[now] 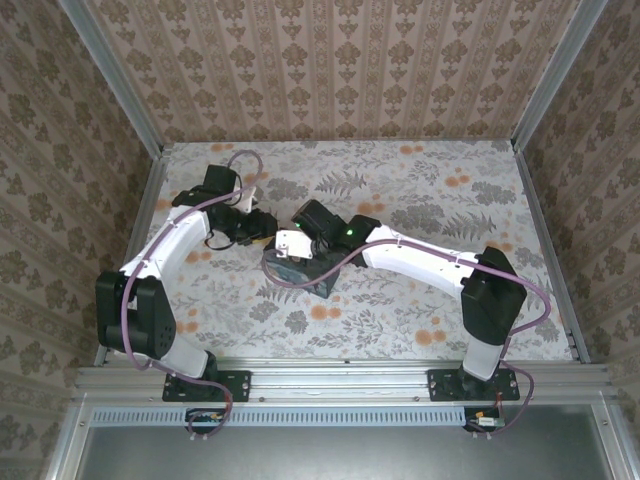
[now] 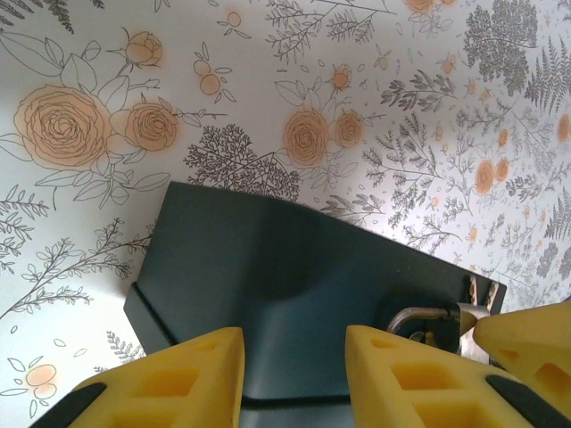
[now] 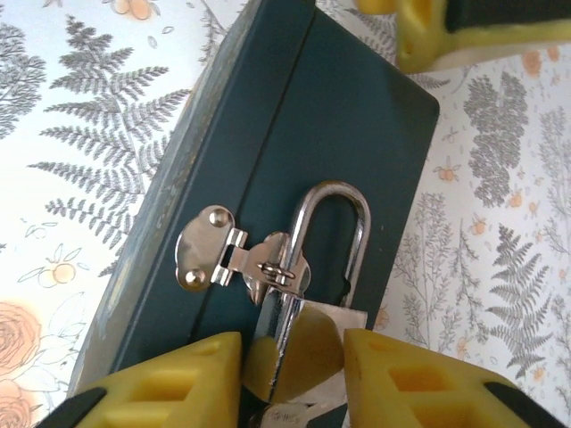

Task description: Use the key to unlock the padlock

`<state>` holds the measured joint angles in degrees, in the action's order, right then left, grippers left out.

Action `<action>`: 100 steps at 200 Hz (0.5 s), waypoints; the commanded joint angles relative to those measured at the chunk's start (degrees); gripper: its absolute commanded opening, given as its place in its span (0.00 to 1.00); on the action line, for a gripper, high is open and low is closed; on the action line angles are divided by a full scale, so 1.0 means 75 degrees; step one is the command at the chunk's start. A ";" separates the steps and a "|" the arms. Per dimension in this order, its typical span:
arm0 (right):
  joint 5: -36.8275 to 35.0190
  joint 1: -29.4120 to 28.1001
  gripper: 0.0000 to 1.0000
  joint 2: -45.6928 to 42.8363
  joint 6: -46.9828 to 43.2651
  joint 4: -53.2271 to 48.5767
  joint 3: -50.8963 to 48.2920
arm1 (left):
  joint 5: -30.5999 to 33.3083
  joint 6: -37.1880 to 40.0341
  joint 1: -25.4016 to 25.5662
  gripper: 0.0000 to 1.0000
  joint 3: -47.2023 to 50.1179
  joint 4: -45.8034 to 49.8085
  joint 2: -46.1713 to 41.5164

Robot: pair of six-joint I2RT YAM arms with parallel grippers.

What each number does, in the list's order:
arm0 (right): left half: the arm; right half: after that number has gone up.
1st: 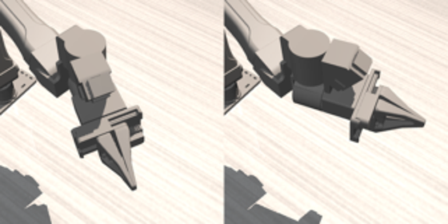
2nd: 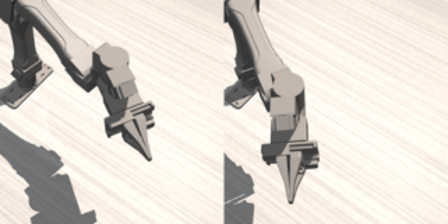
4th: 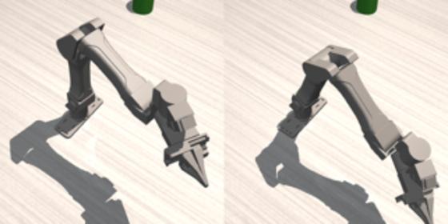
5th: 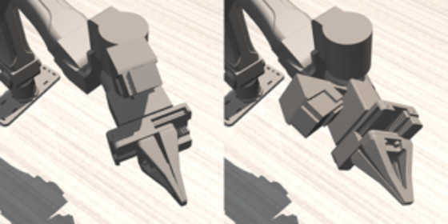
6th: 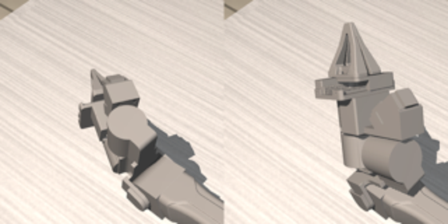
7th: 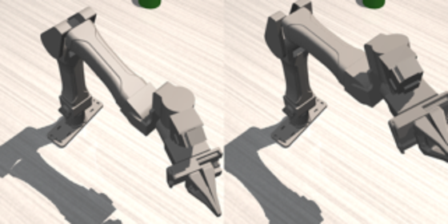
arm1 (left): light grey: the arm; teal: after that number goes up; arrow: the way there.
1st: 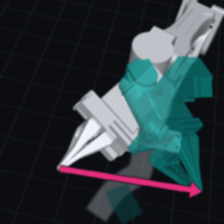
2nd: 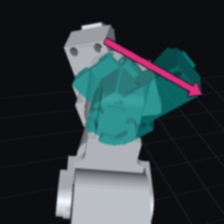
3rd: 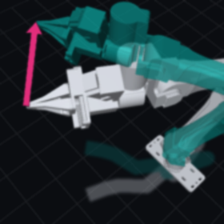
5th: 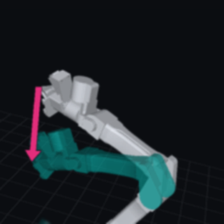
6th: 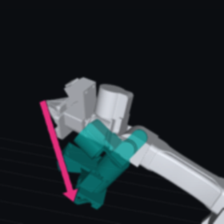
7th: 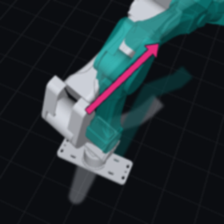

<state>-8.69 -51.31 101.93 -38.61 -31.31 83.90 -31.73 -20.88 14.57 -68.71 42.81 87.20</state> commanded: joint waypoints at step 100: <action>0.2389 0.0963 0.26 -0.0227 0.2434 0.0121 0.0121 | -0.0250 0.0231 -0.0059 0.35 0.0186 -0.0105 0.0115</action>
<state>1.06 -45.32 100.97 -26.63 -28.08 82.67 -32.08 -20.86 14.41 -67.88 41.63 87.31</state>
